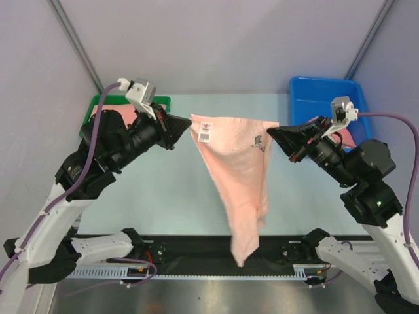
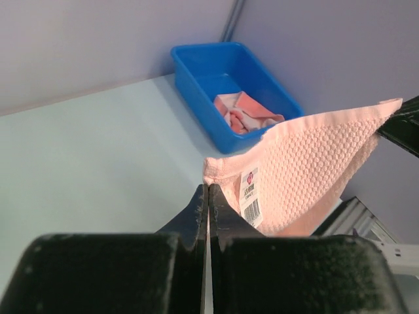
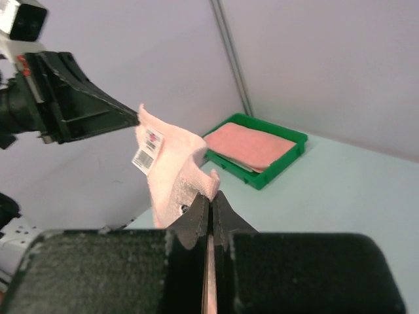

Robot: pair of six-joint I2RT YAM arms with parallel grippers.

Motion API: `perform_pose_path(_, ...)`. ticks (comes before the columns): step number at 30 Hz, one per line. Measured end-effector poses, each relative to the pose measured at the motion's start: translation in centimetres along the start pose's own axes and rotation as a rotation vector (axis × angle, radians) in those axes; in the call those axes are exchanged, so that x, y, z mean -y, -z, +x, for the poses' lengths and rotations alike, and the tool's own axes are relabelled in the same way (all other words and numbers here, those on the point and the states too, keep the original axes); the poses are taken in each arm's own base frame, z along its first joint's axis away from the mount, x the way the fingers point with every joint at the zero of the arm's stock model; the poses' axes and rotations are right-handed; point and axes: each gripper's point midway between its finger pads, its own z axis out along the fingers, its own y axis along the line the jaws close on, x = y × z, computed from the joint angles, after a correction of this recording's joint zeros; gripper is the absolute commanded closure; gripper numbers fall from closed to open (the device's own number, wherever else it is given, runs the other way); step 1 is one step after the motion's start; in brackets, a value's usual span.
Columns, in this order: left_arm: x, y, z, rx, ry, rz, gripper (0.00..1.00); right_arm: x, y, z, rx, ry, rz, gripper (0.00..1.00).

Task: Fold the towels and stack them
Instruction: Flatten out the crumpled towel, then fold the towel

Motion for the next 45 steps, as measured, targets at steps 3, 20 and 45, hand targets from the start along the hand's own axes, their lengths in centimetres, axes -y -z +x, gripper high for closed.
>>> perform_pose_path(3,-1.7,-1.0,-0.6,0.010,-0.012,-0.088,1.00,1.7,-1.4,0.4,-0.006,0.021,0.063,1.00)
perform_pose_path(20,-29.3,-22.7,16.0,-0.345,0.099,-0.370,1.00,31.5,-15.3,24.4,-0.426,0.028,0.374,1.00)
perform_pose_path(45,-29.4,-18.5,23.9,-0.402,0.067,-0.179,1.00,27.5,-10.0,28.4,-0.518,-0.016,0.244,1.00)
